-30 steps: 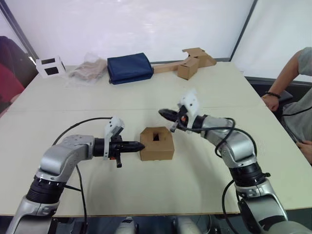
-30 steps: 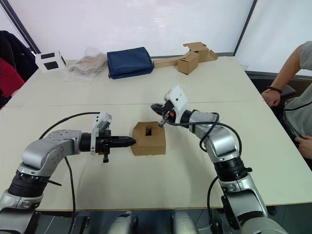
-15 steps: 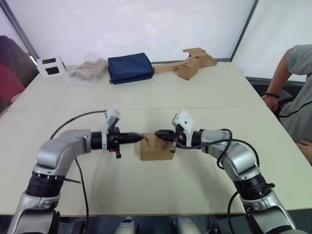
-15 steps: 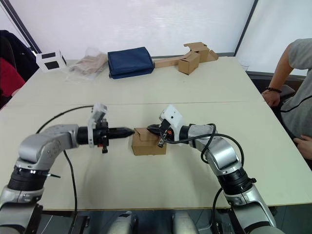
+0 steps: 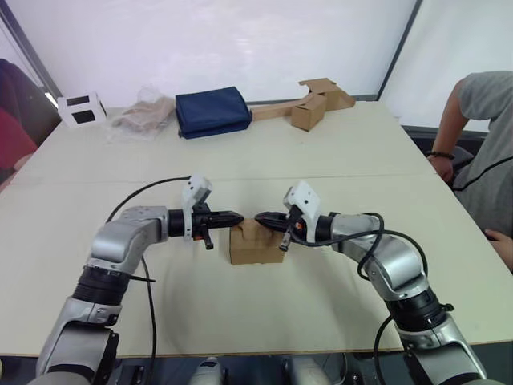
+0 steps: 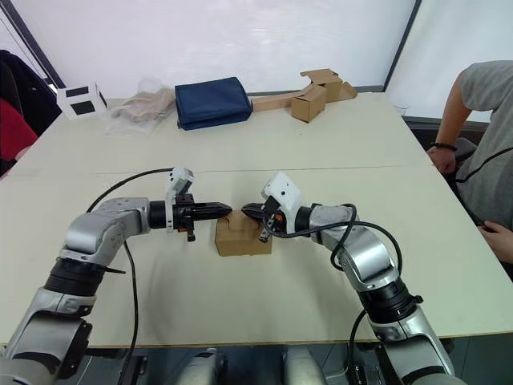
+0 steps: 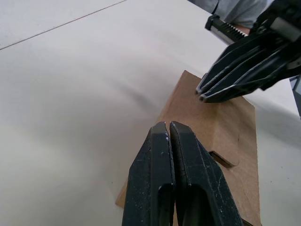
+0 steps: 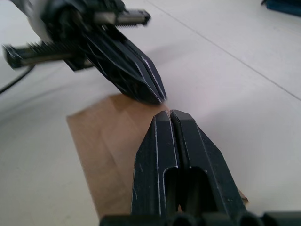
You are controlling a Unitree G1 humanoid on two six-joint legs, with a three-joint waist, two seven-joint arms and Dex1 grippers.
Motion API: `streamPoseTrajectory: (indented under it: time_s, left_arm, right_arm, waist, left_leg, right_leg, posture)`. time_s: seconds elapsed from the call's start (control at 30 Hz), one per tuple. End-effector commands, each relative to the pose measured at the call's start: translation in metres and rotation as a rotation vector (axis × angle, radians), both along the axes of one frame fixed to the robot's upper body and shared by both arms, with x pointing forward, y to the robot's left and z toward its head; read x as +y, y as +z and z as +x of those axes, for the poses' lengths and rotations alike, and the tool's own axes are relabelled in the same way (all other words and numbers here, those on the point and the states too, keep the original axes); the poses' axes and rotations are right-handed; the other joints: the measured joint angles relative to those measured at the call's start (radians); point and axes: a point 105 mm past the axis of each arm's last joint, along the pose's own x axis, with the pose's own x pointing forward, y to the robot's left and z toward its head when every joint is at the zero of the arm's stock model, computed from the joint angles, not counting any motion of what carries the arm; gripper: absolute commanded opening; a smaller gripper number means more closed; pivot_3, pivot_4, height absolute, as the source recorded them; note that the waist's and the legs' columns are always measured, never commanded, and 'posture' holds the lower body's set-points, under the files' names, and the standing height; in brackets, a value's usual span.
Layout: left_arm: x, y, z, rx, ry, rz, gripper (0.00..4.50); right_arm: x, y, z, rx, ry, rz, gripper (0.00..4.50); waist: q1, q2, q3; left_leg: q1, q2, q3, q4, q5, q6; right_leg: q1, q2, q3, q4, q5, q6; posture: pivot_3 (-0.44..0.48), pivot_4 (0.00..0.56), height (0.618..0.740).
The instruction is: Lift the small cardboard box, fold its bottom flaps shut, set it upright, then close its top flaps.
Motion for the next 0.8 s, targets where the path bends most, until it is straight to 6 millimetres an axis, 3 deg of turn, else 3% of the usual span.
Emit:
streamPoseTrajectory:
  time_s: [0.03, 0.23, 0.5, 0.8]
  left_arm:
    - [-0.002, 0.014, 0.0, -0.047, -0.012, -0.01, 0.08]
    - [-0.006, 0.019, -0.002, -0.04, -0.012, -0.026, 0.08]
    - [-0.009, 0.02, -0.005, -0.024, -0.002, -0.042, 0.08]
    - [-0.008, 0.014, -0.005, -0.017, 0.003, -0.032, 0.08]
  right_arm:
    - [0.001, 0.017, -0.023, -0.047, 0.109, 0.011, 0.0]
    - [0.001, 0.007, -0.033, -0.028, 0.152, -0.056, 0.0]
    - [0.002, -0.013, -0.021, -0.03, 0.113, -0.124, 0.0]
    - [0.0, -0.016, -0.006, -0.032, 0.051, -0.122, 0.0]
  waist:
    - [0.001, 0.0, 0.0]
    - [-0.002, 0.0, 0.0]
    - [0.0, 0.0, 0.0]
    - [0.0, 0.0, 0.0]
  left_leg:
    - [0.0, 0.0, 0.0, 0.0, 0.0, 0.0]
    - [0.0, 0.0, 0.0, 0.0, 0.0, 0.0]
    - [0.0, 0.0, 0.0, 0.0, 0.0, 0.0]
    - [0.0, 0.0, 0.0, 0.0, 0.0, 0.0]
  right_leg:
    - [0.0, 0.0, 0.0, 0.0, 0.0, 0.0]
    - [0.0, 0.0, 0.0, 0.0, 0.0, 0.0]
    - [0.0, 0.0, 0.0, 0.0, 0.0, 0.0]
    - [0.0, 0.0, 0.0, 0.0, 0.0, 0.0]
  posture:
    - [0.0, 0.15, 0.74]
    - [0.0, 0.15, 0.74]
    - [0.0, 0.15, 0.74]
    - [0.0, 0.15, 0.74]
